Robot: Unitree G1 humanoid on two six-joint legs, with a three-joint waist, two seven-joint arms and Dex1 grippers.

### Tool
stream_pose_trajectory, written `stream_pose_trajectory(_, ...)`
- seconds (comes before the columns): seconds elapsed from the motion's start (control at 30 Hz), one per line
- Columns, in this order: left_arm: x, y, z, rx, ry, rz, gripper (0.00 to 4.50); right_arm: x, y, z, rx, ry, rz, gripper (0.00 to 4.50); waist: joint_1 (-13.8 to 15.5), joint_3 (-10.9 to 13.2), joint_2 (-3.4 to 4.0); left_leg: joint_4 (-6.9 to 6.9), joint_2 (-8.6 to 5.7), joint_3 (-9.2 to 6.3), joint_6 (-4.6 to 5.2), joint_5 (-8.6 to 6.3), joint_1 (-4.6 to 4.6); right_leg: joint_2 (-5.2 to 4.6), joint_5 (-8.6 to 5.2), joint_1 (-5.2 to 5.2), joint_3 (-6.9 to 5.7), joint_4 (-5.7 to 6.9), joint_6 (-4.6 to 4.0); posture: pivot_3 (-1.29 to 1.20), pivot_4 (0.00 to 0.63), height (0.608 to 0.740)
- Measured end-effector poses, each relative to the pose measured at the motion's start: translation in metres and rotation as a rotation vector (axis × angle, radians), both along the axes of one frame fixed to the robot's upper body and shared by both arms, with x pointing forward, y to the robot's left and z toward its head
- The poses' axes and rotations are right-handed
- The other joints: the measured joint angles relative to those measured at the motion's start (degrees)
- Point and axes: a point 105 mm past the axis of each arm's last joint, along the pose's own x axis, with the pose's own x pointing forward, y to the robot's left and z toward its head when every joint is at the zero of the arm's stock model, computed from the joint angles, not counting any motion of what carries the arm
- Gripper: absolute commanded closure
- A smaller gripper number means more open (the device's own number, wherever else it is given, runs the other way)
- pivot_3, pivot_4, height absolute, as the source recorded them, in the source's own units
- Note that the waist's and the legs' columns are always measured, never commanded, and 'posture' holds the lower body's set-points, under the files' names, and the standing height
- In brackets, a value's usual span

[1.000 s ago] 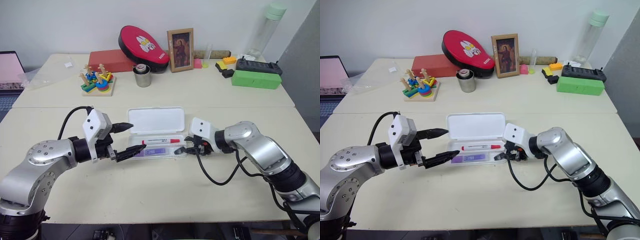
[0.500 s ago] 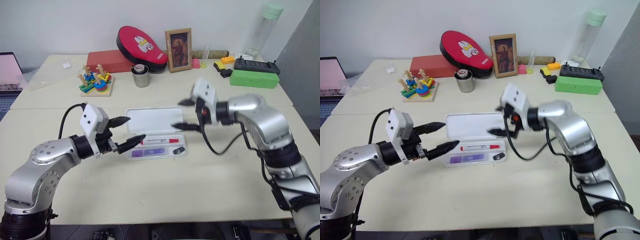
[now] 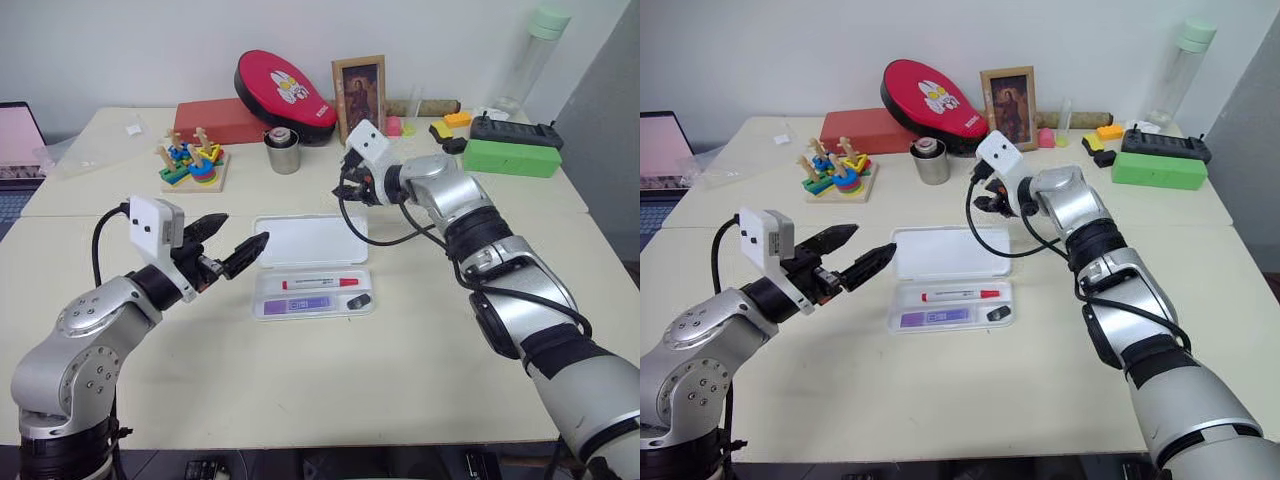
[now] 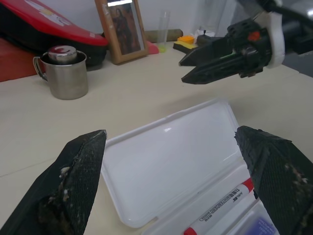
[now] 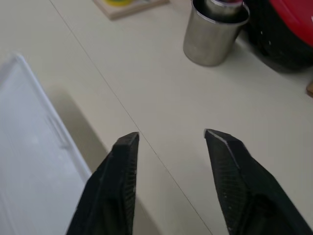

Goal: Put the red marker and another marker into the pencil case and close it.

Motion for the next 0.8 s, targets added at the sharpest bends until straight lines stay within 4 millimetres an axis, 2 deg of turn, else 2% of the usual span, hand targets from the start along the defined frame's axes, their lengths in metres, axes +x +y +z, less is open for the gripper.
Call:
stream_pose_trajectory(0.1,-0.003,-0.001,0.0,0.004,-0.003,0.005,0.0,0.003,-0.004,-0.012,-0.058,-0.001,0.003,3.85,-0.12,0.0,0.0,0.0,0.0,0.0,0.0,0.0,0.01,0.0,0.0,-0.01,0.0,0.04,0.0,0.0,0.15,0.74)
stream_pose_trajectory(0.2,-0.004,-0.002,-0.001,-0.001,0.001,0.004,0.0,0.003,-0.004,-0.017,-0.108,-0.012,0.019,4.48,-0.23,0.01,0.01,0.0,0.0,0.01,0.0,0.0,0.01,0.0,0.0,-0.02,0.02,0.06,0.0,0.0,0.15,0.74)
stream_pose_trajectory(0.8,-0.009,-0.006,-0.001,-0.009,0.001,-0.005,0.0,0.002,-0.018,-0.03,-0.215,-0.014,0.067,4.48,-0.18,0.01,0.02,0.0,0.0,0.01,-0.01,0.01,0.01,0.0,0.0,-0.02,0.02,0.05,0.0,0.0,0.15,0.74)
